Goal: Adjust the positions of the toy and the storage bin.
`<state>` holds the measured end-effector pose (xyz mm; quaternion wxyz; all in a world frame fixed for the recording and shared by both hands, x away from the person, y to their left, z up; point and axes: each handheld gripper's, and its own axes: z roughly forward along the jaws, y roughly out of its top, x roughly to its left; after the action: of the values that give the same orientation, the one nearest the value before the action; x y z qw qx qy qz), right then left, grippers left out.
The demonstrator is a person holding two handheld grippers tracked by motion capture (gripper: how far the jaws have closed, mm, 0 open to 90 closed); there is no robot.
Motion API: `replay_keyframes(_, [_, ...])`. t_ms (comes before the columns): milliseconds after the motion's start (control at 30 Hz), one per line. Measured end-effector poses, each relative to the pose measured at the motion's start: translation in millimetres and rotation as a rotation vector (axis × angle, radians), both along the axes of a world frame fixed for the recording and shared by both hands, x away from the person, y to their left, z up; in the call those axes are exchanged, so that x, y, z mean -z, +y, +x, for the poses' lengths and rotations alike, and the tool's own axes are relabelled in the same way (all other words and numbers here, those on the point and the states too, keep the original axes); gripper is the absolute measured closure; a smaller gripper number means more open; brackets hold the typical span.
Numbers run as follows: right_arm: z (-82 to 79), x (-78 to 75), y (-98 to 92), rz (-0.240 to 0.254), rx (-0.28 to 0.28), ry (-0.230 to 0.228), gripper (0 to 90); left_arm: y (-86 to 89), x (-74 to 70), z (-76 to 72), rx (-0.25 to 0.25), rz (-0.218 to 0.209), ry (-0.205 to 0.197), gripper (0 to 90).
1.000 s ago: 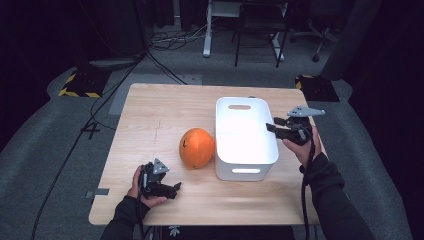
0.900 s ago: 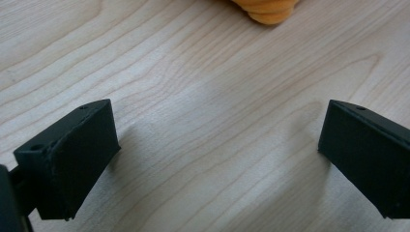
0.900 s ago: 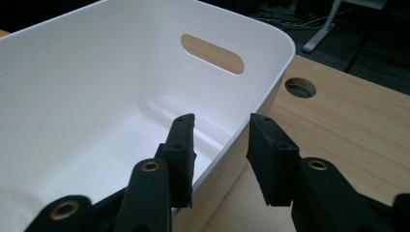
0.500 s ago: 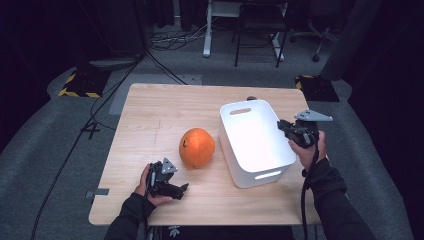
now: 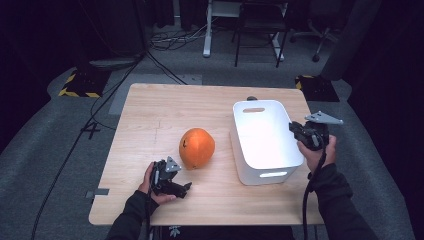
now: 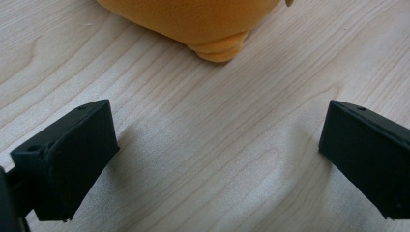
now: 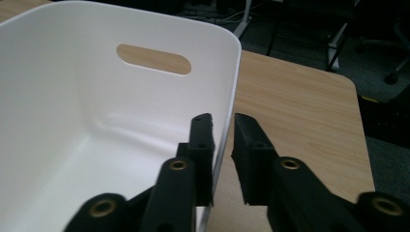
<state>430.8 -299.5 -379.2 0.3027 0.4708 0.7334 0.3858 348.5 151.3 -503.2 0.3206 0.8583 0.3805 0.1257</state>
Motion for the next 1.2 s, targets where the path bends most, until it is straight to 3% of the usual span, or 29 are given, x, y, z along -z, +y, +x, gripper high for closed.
replay_keyframes(67, [-5.2, -4.2, -11.0, 0.027, 0.011, -0.018, 65.2, 0.0, 0.0, 0.0, 0.001, -0.001, 0.000, 0.4])
replay_keyframes(167, [-11.7, -8.8, -26.0, 0.053, -0.023, -0.019, 56.0, 0.2, -0.1, -0.1, -0.004, 0.005, -0.014, 0.5])
replay_keyframes(400, [-33.4, -10.9, -60.0, 0.069, -0.088, -0.081, 44.9, 0.2, -0.1, 0.0, -0.004, 0.005, -0.015, 0.5])
replay_keyframes(500, [-36.1, -7.4, -69.1, 0.050, -0.101, -0.065, 42.5, 0.2, 0.0, 0.0, -0.003, 0.004, -0.014, 0.5])
replay_keyframes(533, [-39.3, 1.0, -77.2, 0.046, -0.142, -0.038, 40.3, 0.2, 0.0, -0.1, -0.003, 0.003, -0.014, 0.5])
replay_keyframes(600, [-41.1, 4.6, -78.3, 0.048, -0.141, -0.030, 39.7, 0.3, -0.1, -0.1, -0.003, 0.005, -0.012, 0.5])
replay_keyframes(667, [-48.6, 24.3, -81.6, 0.018, -0.205, 0.000, 38.3, 0.5, -0.2, 0.3, 0.005, 0.004, -0.005, 0.5])
replay_keyframes(767, [-52.0, 37.0, -80.4, 0.010, -0.231, 0.017, 37.9, 0.4, 0.1, 0.8, 0.000, 0.001, -0.011, 0.5])
replay_keyframes(800, [-55.1, 52.1, -77.1, -0.017, -0.266, 0.058, 36.6, 0.3, 0.0, 1.1, -0.019, 0.001, -0.004, 0.5])
replay_keyframes(900, [-57.4, 62.2, -74.4, -0.017, -0.293, 0.080, 36.2, 0.2, 0.2, 2.6, -0.018, -0.002, -0.006, 0.5])
replay_keyframes(933, [-60.0, 71.8, -70.3, -0.026, -0.334, 0.102, 36.0, 0.5, -0.4, 3.1, -0.024, 0.005, -0.011, 0.4])
replay_keyframes(1067, [-62.5, 87.4, -62.4, -0.032, -0.380, 0.126, 37.8, 0.7, -0.3, 3.9, -0.024, 0.004, -0.008, 0.6])
replay_keyframes(1200, [-62.7, 93.5, -55.7, -0.016, -0.396, 0.129, 37.4, 2.1, -3.7, 3.7, -0.043, 0.026, -0.017, 4.0])
